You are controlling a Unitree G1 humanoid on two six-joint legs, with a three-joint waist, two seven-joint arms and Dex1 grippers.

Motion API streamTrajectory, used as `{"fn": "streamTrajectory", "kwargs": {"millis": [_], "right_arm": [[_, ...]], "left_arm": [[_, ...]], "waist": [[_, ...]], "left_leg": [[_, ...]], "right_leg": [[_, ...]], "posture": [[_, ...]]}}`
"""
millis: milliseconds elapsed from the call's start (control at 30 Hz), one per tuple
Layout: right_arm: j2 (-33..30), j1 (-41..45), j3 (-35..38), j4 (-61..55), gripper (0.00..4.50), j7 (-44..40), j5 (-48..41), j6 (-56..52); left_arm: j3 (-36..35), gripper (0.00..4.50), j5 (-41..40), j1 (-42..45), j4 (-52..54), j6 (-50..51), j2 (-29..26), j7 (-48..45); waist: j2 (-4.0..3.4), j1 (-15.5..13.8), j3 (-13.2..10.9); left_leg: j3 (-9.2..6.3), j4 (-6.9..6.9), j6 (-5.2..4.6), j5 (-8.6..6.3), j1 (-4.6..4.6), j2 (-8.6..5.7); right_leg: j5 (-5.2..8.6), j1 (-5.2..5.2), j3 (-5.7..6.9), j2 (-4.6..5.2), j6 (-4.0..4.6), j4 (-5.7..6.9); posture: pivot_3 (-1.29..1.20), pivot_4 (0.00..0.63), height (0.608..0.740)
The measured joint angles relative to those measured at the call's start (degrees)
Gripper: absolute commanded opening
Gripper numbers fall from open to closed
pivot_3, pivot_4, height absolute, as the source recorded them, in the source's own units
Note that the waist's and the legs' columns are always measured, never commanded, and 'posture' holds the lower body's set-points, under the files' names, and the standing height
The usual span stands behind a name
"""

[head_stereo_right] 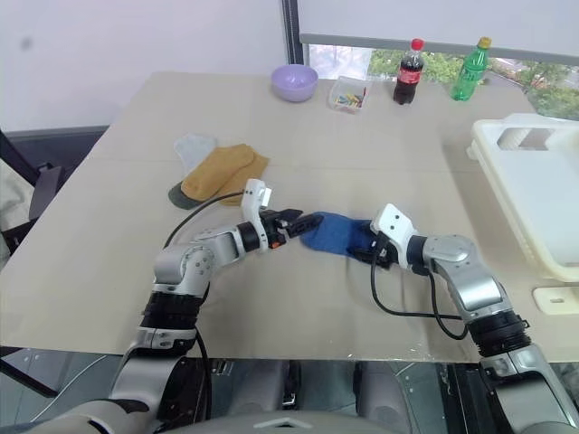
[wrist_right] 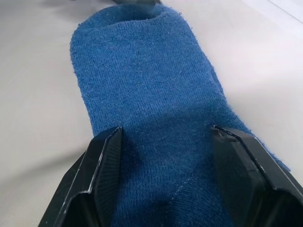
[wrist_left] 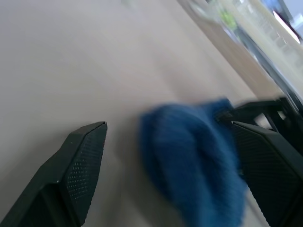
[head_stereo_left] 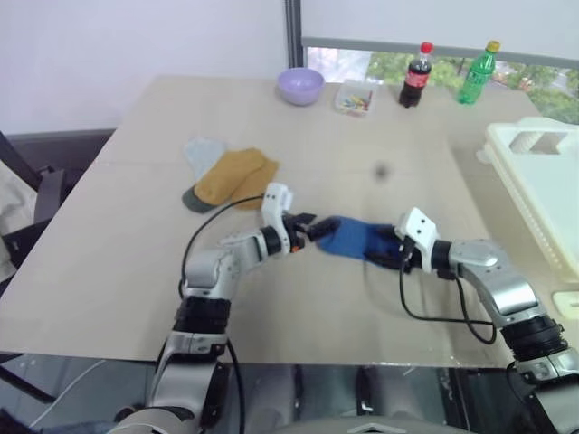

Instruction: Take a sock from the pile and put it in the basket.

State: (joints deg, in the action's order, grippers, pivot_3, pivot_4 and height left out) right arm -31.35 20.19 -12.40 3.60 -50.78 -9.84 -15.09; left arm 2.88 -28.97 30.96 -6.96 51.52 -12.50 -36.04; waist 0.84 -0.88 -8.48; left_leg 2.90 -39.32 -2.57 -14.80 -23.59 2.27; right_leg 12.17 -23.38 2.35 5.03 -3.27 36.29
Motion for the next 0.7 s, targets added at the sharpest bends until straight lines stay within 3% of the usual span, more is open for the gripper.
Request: {"fn": "streamTrajectory", "kwargs": {"millis": [133,300,700], "right_arm": [[0.33,-0.22,0.03,0.17,2.98,0.29,0.52,0.01],[0.88,-0.45,0.06,0.09,2.98,0.93,0.65,0.03],[1.36,0.05,-0.01,0.24,2.98,1.28,0.92,0.23]], "left_arm": [[-2.15,4.42,-1.47,2.11,-3.62,2.84,3.63,0.36],[-12.06,4.42,-8.99,5.38,-10.28,13.29,8.94,3.36],[-19.68,4.42,-17.35,5.90,-11.57,27.82,11.92,6.75]], "waist": [[0.01,-0.05,0.10],[0.03,0.16,0.08],[0.09,0.57,0.01]], "left_leg": [[-0.06,0.00,0.00,0.00,0.21,-0.02],[-0.09,0.02,0.00,0.00,0.38,-0.02],[-0.11,0.10,0.00,0.00,0.39,-0.01]], "right_leg": [[0.08,0.24,0.00,0.00,0.07,-0.03],[0.19,0.40,0.00,0.01,-0.11,-0.04],[0.13,0.37,-0.01,-0.01,0.00,-0.05]], "posture": [[0.00,0.150,0.729],[0.00,0.150,0.729],[0.00,0.150,0.729]]}}
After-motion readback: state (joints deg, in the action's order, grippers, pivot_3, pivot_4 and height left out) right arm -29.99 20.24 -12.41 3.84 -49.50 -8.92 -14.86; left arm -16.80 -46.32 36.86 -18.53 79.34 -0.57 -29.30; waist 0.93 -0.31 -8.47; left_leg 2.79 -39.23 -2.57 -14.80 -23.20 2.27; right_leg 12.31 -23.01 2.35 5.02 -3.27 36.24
